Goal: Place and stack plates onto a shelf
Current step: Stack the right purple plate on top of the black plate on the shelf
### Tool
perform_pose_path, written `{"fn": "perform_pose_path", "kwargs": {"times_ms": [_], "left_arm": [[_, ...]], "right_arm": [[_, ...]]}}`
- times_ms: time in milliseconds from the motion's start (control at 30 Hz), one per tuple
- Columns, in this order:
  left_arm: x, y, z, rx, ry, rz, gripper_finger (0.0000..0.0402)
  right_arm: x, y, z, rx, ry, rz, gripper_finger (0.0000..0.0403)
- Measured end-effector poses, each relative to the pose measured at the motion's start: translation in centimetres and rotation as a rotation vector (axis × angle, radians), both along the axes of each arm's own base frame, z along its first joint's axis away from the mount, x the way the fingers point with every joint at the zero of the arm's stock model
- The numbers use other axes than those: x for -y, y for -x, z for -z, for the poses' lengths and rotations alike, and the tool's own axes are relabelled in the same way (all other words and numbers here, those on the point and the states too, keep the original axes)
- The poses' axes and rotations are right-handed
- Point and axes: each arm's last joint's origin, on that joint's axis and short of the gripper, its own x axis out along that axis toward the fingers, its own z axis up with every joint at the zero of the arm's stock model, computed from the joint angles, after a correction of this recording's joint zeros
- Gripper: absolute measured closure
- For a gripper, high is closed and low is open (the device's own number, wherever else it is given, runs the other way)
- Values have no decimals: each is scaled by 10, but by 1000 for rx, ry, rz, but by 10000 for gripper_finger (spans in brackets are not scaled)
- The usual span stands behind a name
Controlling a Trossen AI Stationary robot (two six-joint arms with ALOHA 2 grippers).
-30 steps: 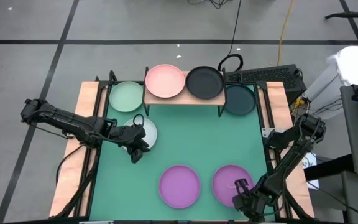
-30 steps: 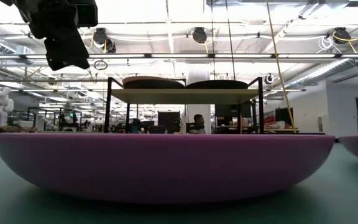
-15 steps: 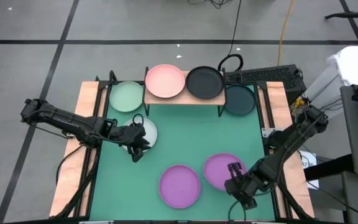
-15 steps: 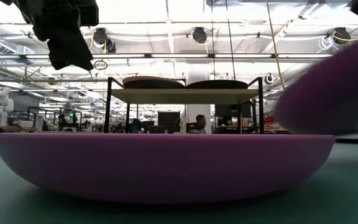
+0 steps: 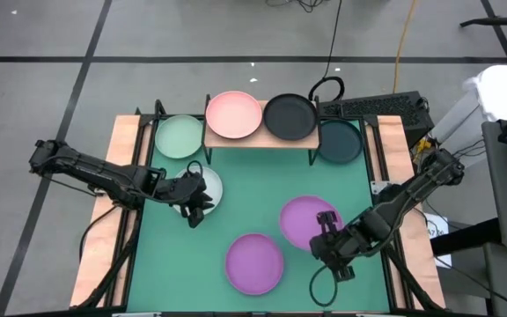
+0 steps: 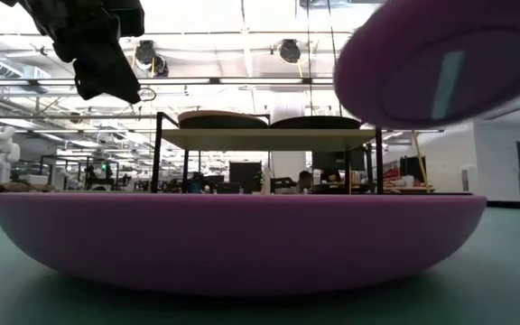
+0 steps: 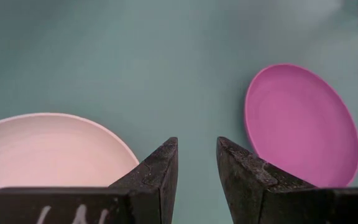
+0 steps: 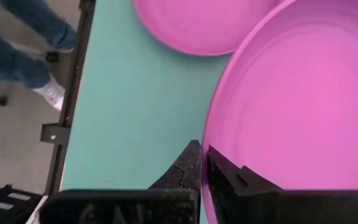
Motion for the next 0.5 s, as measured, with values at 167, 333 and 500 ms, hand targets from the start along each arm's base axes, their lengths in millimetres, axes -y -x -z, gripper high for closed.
{"fn": "perform_pose_path", "kwargs": {"times_ms": [167,333,500], "left_arm": [[0,0,0,1,-18,5,287],[-1,0,0,3,-31,-4,287],[-1,0,0,4,-35,-7,287]], "right_arm": [[11,-4,-20,29,47,33,402],[25,-9,-37,55,76,44,402],[40,-15,-49,80,106,54,402]]}}
